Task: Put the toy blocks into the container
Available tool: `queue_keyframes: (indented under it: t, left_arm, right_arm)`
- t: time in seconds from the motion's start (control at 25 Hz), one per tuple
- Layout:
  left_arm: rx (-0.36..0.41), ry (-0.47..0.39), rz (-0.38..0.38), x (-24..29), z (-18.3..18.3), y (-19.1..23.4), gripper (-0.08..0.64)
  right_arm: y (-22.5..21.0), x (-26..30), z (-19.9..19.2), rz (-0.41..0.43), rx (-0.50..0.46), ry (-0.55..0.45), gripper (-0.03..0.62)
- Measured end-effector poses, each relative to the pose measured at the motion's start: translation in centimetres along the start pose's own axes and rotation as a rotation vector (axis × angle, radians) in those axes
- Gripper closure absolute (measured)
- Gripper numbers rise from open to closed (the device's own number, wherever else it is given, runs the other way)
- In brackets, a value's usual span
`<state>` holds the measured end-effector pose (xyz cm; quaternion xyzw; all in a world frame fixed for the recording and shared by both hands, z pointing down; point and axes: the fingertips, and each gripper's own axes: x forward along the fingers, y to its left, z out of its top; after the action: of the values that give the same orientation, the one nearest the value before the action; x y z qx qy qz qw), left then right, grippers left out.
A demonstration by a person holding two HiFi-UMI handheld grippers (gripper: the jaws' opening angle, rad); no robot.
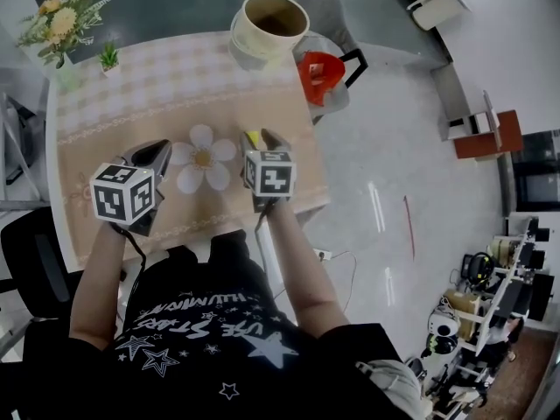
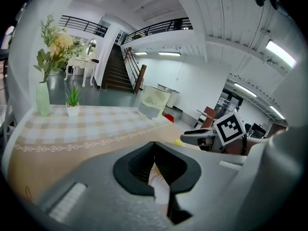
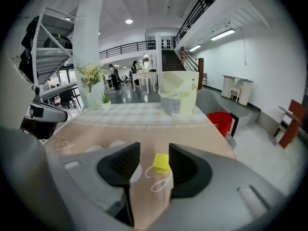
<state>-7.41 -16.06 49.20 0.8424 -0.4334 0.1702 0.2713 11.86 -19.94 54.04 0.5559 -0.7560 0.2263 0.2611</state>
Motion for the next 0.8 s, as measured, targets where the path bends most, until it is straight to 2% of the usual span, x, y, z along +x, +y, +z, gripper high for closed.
queue_keyframes:
  t: [0.32, 0.64, 0.68, 0.8]
  left_arm:
    - [-0.022, 0.052, -0.008, 0.4, -2.5, 0.0, 0.551]
    - [-0.013, 0.079, -0.008, 1.1, -2.9, 0.4, 0.551]
    - [-0.013, 0.080, -0.008, 1.2, -2.9, 0.5, 0.551]
    - [-0.016, 0.077, -0.008, 1.4, -2.6, 0.5, 0.551]
  right_arm:
    - [-1.0, 1.9, -3.1, -0.033, 0.033, 0.076, 0.400]
    - [-1.4, 3.7, -3.8, -0.027, 0.046, 0.112, 0.402]
    - [-1.4, 3.8, -3.9, -0.026, 0.044, 0.116, 0.429]
    - [-1.5, 3.9, -3.9, -0.024, 0.033, 0.128, 0.439]
